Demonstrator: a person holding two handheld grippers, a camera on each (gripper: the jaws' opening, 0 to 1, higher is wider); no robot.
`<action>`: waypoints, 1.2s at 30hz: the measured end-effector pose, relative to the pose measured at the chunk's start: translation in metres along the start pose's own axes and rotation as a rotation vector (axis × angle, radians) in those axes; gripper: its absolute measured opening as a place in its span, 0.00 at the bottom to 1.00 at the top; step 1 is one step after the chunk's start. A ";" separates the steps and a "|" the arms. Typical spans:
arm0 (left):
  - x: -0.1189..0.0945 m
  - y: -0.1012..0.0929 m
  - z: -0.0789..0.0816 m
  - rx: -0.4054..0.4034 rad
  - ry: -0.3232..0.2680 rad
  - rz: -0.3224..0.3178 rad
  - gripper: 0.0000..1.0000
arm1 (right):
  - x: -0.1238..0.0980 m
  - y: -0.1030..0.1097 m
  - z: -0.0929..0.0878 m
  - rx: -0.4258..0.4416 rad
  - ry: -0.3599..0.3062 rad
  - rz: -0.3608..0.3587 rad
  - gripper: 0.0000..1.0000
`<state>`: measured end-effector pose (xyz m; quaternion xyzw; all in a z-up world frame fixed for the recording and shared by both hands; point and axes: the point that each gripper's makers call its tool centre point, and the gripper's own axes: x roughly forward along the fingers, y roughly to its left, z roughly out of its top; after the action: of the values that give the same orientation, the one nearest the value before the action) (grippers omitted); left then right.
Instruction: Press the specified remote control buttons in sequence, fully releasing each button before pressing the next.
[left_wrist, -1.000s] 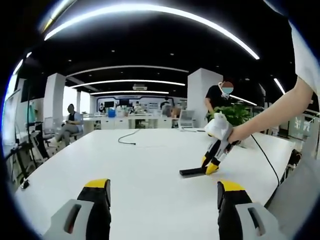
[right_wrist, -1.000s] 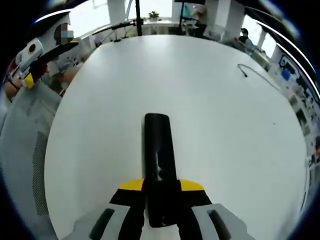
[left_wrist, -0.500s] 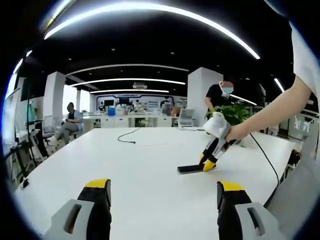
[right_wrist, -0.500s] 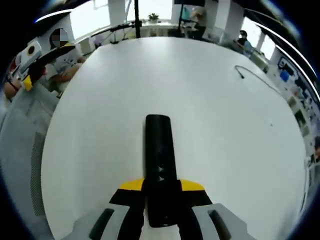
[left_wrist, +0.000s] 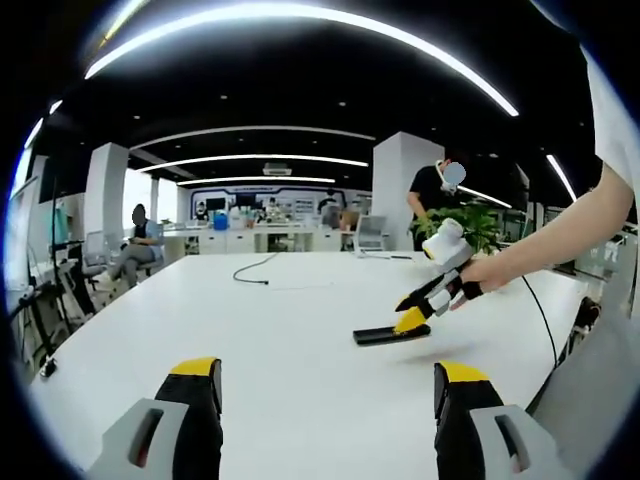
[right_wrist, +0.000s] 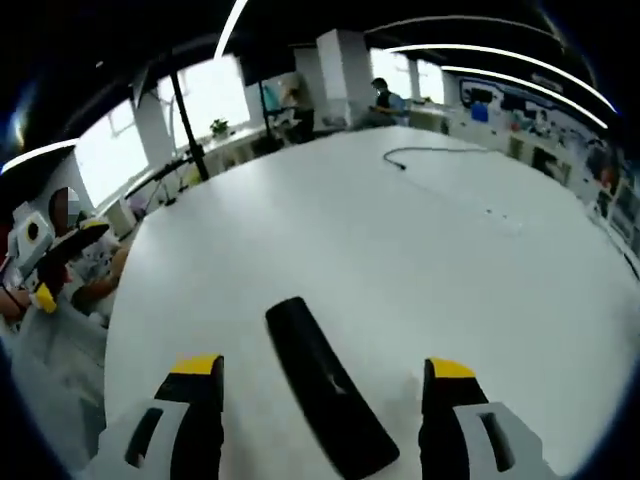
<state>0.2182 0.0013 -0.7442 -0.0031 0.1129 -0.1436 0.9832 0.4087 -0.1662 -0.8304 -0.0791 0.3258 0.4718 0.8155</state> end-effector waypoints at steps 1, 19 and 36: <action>0.000 0.000 0.000 0.001 0.001 -0.001 0.91 | -0.003 -0.001 0.002 0.004 -0.030 -0.020 0.86; 0.002 -0.004 -0.005 0.017 0.034 -0.023 0.91 | -0.069 0.012 0.020 0.111 -0.391 -0.124 0.99; 0.000 -0.004 -0.002 0.028 0.019 -0.015 0.91 | -0.143 0.051 -0.012 0.090 -0.396 -0.234 0.93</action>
<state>0.2166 -0.0021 -0.7462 0.0111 0.1201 -0.1526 0.9809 0.3130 -0.2462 -0.7441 0.0141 0.1685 0.3652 0.9154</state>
